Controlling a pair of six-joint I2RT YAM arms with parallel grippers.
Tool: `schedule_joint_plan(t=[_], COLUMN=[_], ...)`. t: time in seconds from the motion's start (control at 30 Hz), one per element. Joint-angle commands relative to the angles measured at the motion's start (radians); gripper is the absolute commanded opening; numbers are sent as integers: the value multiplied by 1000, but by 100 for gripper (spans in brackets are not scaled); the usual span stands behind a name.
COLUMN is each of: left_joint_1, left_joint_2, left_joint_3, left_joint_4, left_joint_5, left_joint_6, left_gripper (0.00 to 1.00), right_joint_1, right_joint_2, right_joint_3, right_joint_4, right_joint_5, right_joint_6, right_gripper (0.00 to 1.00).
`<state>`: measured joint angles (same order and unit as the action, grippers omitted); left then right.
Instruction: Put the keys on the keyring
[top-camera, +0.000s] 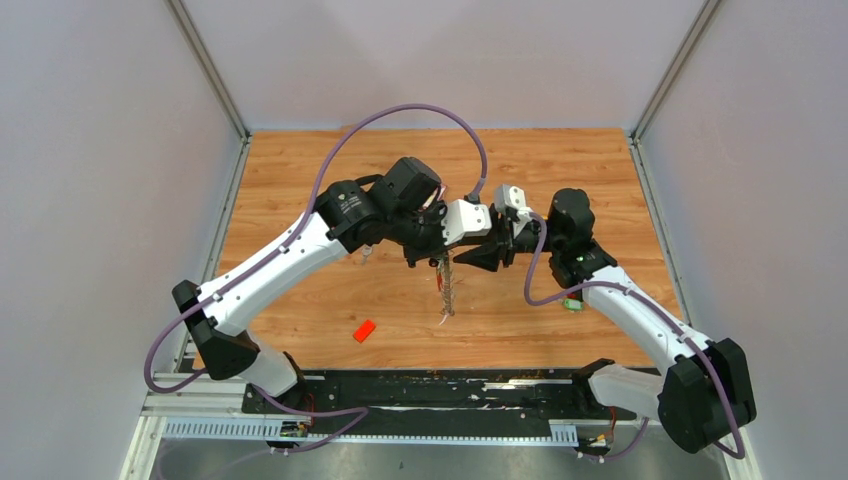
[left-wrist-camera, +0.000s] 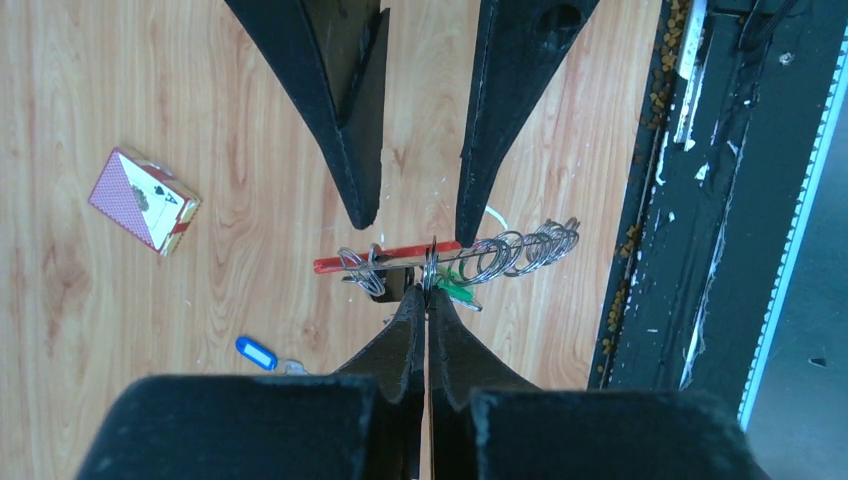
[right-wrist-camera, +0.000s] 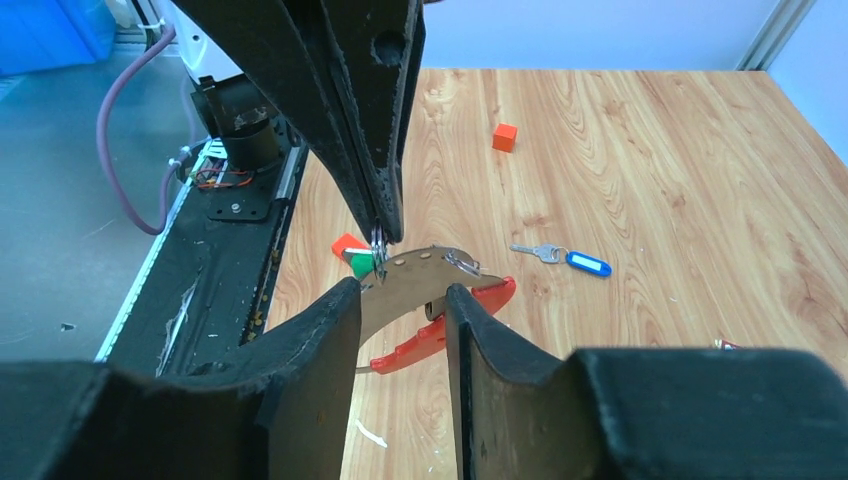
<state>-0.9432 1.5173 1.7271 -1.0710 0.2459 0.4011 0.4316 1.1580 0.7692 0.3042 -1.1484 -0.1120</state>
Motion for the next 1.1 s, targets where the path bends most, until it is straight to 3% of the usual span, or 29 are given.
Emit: schedule_joint_plan(t=[0.0, 0.27, 0.57, 1.07], left_joint_1=[-6, -6, -6, -6], left_joint_2=[-29, -21, -7, 1], left_joint_3=[-9, -15, -23, -28], left_joint_4=[64, 69, 72, 76], left_joint_5=[36, 37, 40, 47], left_joint_6=[-23, -25, -25, -26], left_gripper=[0, 0, 0, 0], right_joint_1=[9, 24, 37, 47], right_joint_2=[3, -6, 3, 10], right_joint_3=[6, 15, 25, 40], right_joint_4=[64, 70, 49, 31], right_joint_5=[-53, -56, -47, -35], right_joint_6=[39, 51, 36, 32], right_gripper=[36, 31, 19, 16])
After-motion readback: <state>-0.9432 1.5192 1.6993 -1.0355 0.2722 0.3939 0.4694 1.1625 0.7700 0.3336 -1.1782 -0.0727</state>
